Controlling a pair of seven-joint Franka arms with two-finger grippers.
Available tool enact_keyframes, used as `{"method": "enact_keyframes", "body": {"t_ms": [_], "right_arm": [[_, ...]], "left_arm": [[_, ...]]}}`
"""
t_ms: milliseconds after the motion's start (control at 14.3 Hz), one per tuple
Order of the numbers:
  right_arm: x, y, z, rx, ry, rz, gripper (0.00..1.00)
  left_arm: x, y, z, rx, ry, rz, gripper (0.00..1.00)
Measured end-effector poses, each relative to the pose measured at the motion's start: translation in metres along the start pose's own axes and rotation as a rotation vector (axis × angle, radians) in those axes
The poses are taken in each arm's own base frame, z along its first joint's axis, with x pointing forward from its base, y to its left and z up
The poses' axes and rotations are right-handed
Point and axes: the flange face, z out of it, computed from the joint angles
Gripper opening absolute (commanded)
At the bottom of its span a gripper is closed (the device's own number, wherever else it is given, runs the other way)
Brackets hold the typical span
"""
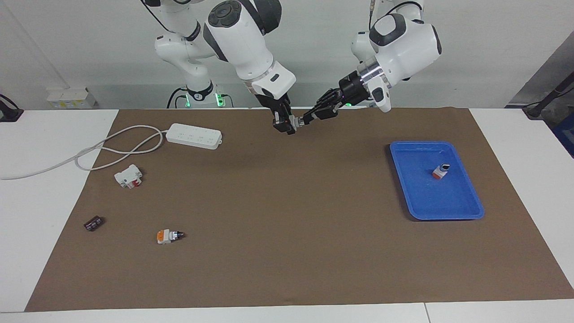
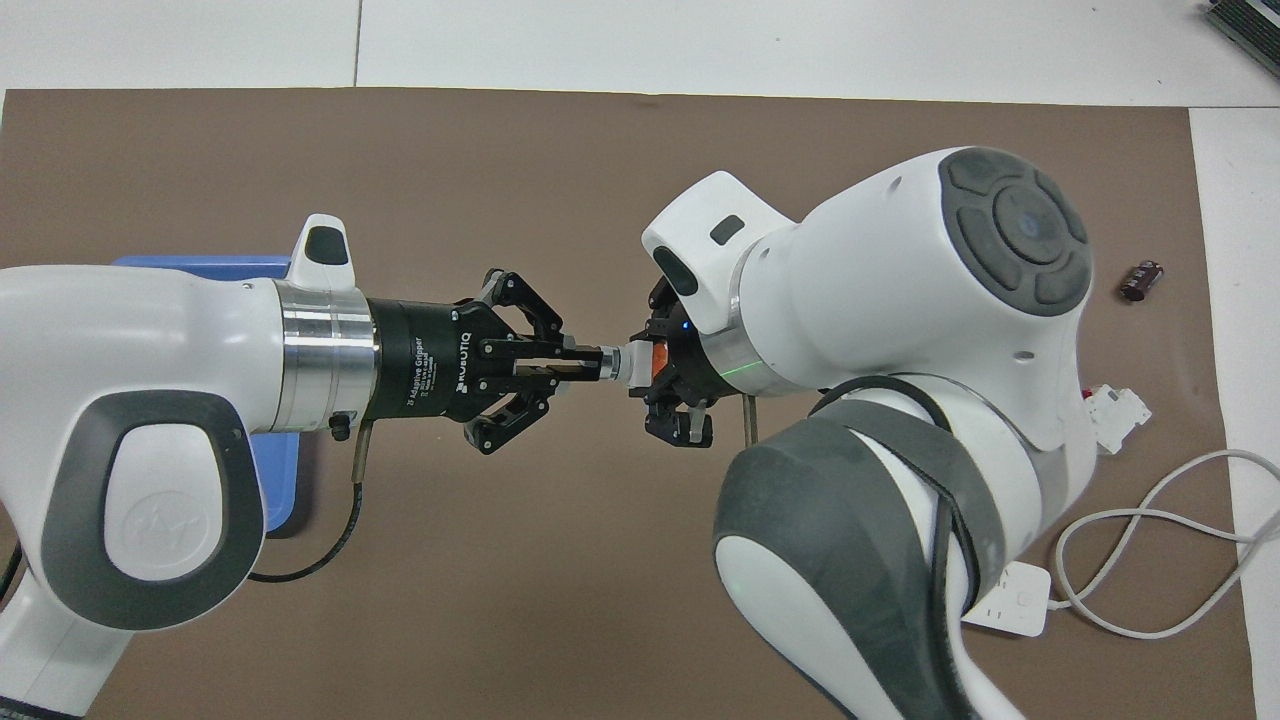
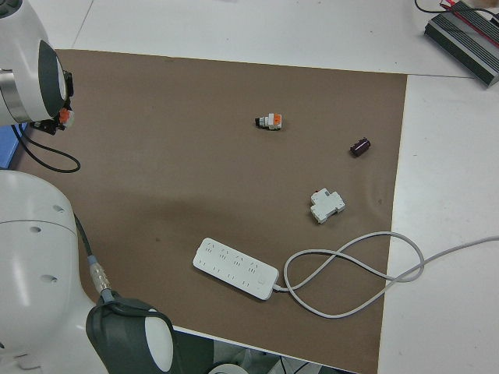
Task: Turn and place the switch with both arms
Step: 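Close the left gripper on the free end of the switch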
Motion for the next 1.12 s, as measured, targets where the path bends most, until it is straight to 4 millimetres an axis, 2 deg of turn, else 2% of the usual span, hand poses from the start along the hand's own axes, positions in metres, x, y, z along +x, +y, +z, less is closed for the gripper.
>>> {"method": "enact_keyframes", "body": {"t_ms": [209,558,1115], "right_arm": [[-0.0001,0.0000,0.0000,0.000,0.000,0.000,0.00],[-0.0002,0.0005,-0.0004,-0.003,0.001,0.001,0.00],[-0.0002,0.0013,-0.0008,-0.007,0.004,0.001,0.00]], "left_arm": [[0.0003,-0.0001,0.0001,0.000,0.000,0.016,0.15],[0.0020,-0.0002,0.0008,-0.008,0.006,0.030,0.26],[0.0064,-0.0009,0.0028,-0.026,0.020,0.044,0.24]]}}
